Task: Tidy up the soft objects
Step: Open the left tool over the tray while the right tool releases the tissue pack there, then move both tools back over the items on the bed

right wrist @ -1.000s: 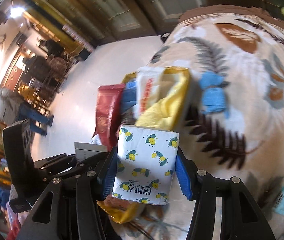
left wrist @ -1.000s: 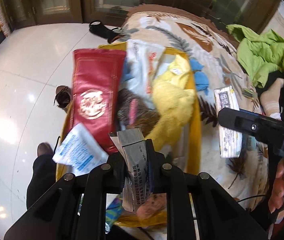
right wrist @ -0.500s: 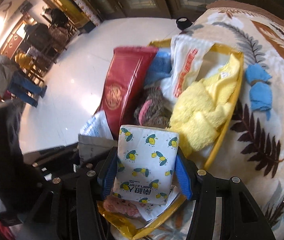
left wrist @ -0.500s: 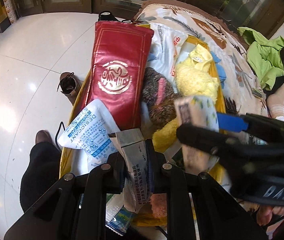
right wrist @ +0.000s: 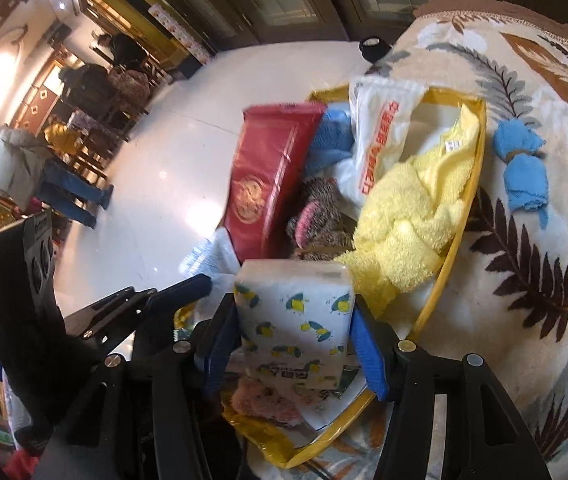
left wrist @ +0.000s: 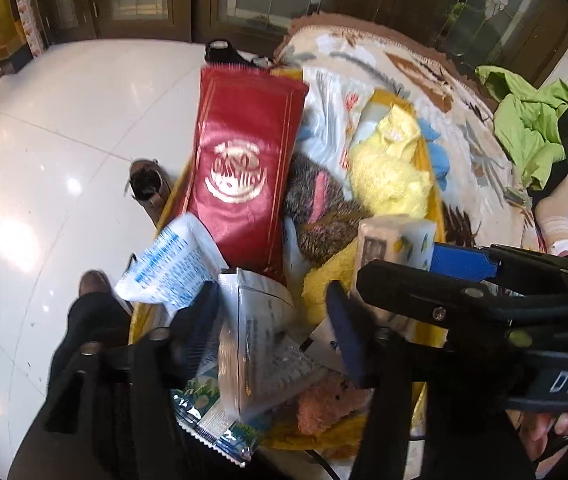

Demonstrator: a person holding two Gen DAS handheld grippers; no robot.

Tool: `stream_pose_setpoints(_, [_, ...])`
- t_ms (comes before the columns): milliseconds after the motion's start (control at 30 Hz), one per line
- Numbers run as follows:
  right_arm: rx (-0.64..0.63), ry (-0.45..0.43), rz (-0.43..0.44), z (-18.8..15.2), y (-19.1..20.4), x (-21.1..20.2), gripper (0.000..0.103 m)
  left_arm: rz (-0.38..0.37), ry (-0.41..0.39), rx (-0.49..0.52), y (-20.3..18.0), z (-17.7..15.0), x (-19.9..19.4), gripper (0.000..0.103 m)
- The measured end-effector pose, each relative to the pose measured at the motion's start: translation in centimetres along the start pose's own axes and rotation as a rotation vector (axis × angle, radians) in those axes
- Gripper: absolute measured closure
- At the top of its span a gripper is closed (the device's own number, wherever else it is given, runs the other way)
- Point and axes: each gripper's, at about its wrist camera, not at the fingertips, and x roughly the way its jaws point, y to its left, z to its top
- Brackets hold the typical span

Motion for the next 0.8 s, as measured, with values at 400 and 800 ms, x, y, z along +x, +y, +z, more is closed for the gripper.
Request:
stream_pose_setpoints(400, [0.049, -0.114, 0.062, -1.6, -2.6, -6.7, 0.043, 0.07, -0.143, 0.07, -2.1, 0.6, -4.6, 0.031])
stream_pose_setpoints(800, [0.226, -0.231, -0.008, -7.8, -12.4, -13.8, 0.042, 0.064, -0.195, 0.187, -8.1, 0.9, -5.7, 0.031])
